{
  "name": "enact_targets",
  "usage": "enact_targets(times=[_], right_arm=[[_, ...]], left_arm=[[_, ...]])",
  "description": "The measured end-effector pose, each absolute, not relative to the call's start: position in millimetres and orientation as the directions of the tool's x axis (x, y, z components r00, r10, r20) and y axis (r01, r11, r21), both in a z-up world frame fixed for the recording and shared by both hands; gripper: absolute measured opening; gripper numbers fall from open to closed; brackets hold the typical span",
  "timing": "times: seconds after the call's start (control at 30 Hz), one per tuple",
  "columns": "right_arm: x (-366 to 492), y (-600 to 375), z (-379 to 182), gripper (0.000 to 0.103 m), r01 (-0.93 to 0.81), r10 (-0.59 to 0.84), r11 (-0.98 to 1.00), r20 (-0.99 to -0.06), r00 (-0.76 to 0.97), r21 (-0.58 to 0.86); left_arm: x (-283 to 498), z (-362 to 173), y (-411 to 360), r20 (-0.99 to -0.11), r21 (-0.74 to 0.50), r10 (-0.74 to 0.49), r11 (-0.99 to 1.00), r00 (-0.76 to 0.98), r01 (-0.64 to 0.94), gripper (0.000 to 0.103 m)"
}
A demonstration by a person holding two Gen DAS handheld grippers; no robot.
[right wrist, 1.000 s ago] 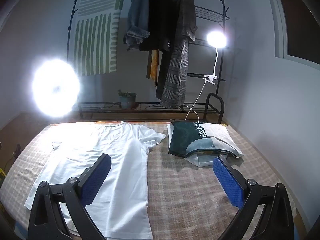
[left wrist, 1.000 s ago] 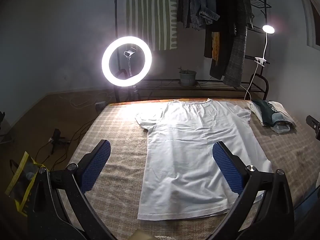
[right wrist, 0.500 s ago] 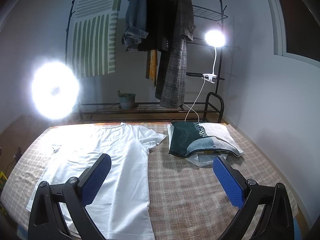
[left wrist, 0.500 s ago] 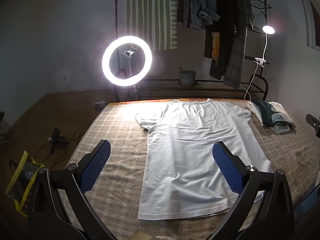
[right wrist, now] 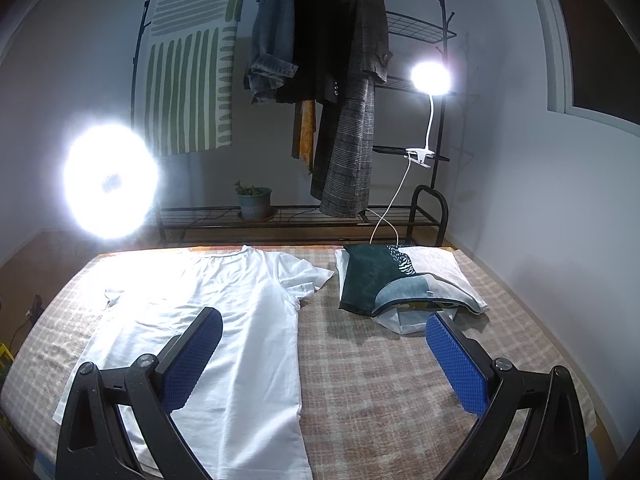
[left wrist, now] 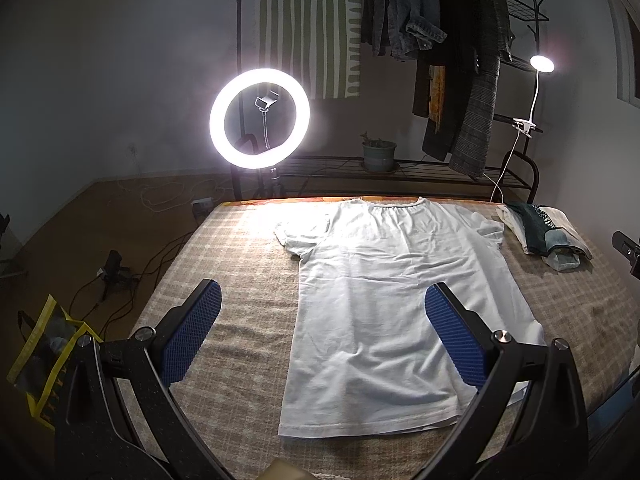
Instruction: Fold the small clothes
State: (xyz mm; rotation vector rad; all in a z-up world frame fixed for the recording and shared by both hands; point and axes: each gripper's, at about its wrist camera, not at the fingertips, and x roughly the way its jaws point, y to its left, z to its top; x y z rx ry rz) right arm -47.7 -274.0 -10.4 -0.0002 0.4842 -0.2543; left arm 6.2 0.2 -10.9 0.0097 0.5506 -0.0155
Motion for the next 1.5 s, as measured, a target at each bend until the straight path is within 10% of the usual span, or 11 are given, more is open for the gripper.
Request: enact_targets(times=[1.5], right_arm=[[-39, -267, -14, 0.103, 0.235, -0.241, 0.969, -0.468, 0.85, -0.071]], left_arm=[[3, -26, 17, -0.563, -0.02, -0.01, 1.0, 0.826, -0.002, 0.103]])
